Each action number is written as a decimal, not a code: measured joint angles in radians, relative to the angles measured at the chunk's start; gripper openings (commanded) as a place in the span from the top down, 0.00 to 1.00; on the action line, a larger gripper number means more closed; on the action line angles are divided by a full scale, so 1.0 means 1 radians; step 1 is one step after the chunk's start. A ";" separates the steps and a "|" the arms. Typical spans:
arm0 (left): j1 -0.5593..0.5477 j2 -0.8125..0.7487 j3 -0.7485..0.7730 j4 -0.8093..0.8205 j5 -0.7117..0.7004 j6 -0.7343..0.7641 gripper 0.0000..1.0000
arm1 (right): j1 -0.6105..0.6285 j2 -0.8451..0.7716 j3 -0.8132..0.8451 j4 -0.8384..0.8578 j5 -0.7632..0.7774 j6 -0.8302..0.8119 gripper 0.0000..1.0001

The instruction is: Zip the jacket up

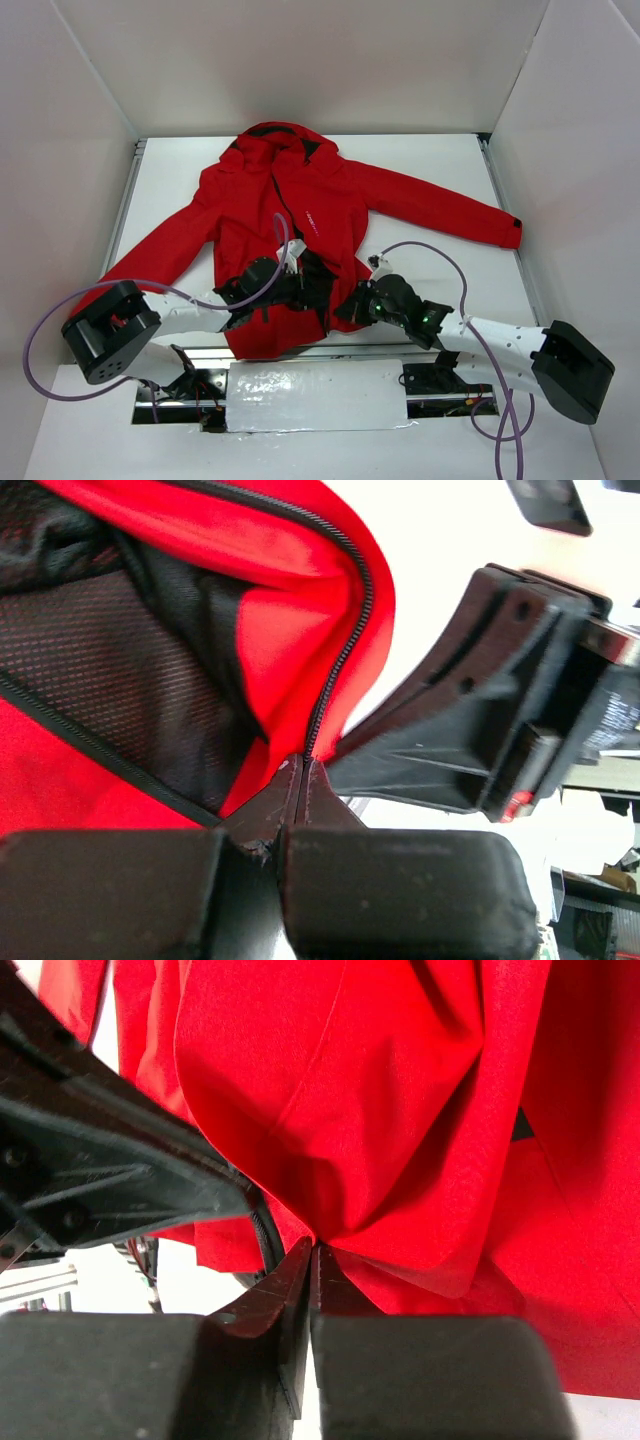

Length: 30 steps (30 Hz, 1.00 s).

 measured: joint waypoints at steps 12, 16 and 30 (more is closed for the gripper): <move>-0.022 -0.034 -0.009 -0.011 0.000 0.024 0.98 | -0.011 0.042 -0.076 0.158 -0.058 0.003 1.00; -0.025 -0.034 -0.014 0.000 0.011 0.027 0.53 | -0.011 0.026 -0.102 0.211 -0.084 -0.004 1.00; -0.026 0.065 -0.018 0.089 0.022 0.019 0.67 | -0.011 -0.001 -0.116 0.217 -0.090 -0.006 1.00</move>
